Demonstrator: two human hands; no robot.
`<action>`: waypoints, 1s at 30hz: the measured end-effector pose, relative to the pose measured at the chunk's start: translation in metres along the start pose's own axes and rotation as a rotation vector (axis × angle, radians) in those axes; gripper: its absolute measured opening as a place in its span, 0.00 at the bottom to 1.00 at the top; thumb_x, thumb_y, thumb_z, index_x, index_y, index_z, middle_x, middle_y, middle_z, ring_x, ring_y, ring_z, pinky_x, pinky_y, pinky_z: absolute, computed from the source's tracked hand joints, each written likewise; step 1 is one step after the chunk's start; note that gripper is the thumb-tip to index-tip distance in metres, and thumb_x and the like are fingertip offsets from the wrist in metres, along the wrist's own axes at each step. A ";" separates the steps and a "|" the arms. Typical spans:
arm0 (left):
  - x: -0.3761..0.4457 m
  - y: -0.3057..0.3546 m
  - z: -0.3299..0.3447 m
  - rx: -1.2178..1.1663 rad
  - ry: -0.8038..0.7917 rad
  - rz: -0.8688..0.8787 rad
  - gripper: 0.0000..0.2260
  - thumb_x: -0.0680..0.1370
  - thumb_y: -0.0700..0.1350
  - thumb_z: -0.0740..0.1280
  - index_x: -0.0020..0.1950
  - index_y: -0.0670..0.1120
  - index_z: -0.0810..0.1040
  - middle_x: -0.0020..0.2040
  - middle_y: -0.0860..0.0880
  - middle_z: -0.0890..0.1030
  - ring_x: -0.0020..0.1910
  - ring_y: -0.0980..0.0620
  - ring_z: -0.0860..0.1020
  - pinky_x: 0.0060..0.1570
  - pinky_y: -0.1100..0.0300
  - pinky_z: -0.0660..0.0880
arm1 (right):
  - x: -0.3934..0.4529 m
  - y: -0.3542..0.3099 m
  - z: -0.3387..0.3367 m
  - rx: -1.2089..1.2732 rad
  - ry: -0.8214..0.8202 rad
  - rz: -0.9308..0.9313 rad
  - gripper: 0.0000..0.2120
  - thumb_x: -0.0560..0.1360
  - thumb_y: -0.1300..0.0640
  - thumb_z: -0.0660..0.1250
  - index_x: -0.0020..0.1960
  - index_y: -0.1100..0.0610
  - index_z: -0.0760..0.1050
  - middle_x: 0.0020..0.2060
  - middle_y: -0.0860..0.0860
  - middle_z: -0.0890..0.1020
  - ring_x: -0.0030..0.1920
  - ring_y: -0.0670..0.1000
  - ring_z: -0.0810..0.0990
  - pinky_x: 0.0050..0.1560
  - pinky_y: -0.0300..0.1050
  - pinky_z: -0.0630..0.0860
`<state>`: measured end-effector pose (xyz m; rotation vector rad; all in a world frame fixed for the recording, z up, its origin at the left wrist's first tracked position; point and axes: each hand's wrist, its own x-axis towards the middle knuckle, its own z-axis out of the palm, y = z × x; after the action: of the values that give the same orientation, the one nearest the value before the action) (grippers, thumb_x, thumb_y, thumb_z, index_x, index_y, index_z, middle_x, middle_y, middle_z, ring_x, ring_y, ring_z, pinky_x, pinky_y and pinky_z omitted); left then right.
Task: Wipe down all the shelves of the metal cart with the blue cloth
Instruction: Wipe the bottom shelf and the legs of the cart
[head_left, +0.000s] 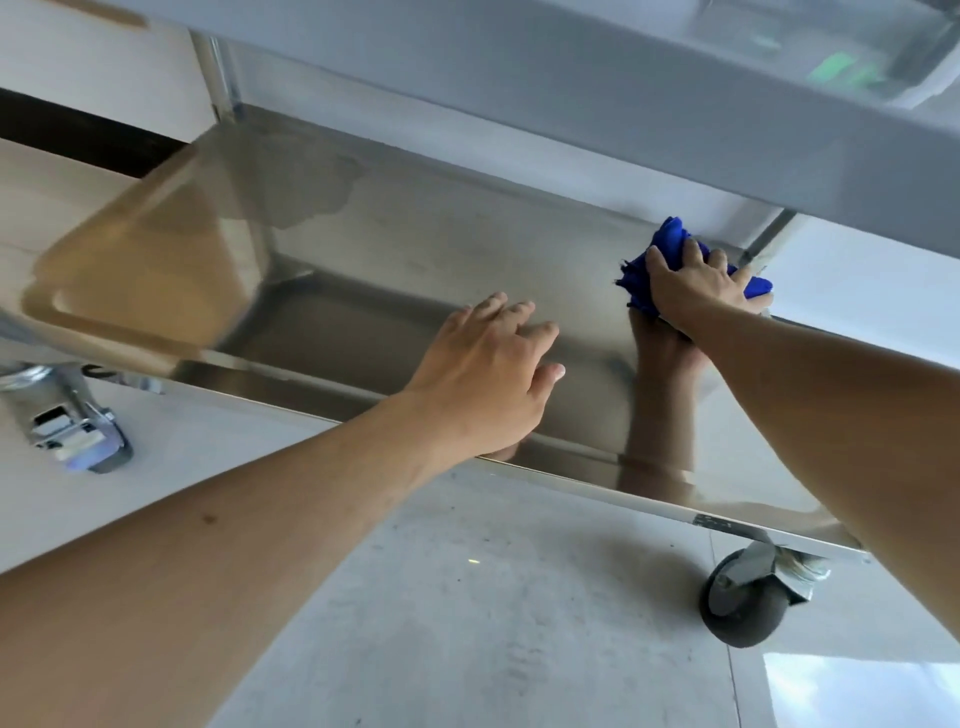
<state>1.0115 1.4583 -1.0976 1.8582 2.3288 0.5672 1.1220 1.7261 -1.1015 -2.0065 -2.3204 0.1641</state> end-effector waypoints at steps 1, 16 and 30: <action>-0.002 -0.005 -0.004 0.002 0.003 -0.008 0.21 0.81 0.56 0.56 0.72 0.50 0.68 0.77 0.44 0.64 0.77 0.43 0.57 0.73 0.45 0.56 | -0.002 -0.008 0.001 0.000 -0.007 -0.018 0.33 0.76 0.31 0.44 0.77 0.43 0.60 0.77 0.52 0.63 0.78 0.62 0.53 0.72 0.71 0.49; -0.062 -0.111 -0.075 0.147 0.015 -0.038 0.23 0.81 0.57 0.55 0.73 0.49 0.67 0.75 0.44 0.67 0.75 0.42 0.61 0.73 0.43 0.61 | -0.088 -0.190 0.029 -0.011 -0.049 -0.341 0.31 0.75 0.29 0.43 0.74 0.39 0.61 0.76 0.49 0.64 0.78 0.60 0.54 0.69 0.69 0.52; -0.151 -0.207 -0.129 0.048 0.118 -0.063 0.22 0.81 0.48 0.59 0.75 0.47 0.67 0.75 0.43 0.66 0.75 0.45 0.62 0.72 0.48 0.63 | -0.217 -0.333 0.051 -0.012 -0.091 -0.624 0.34 0.77 0.28 0.41 0.80 0.38 0.50 0.80 0.47 0.58 0.80 0.62 0.48 0.73 0.73 0.46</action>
<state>0.8186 1.2476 -1.0730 1.8108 2.4875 0.6352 0.8201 1.4619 -1.1062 -1.2062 -2.8678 0.2017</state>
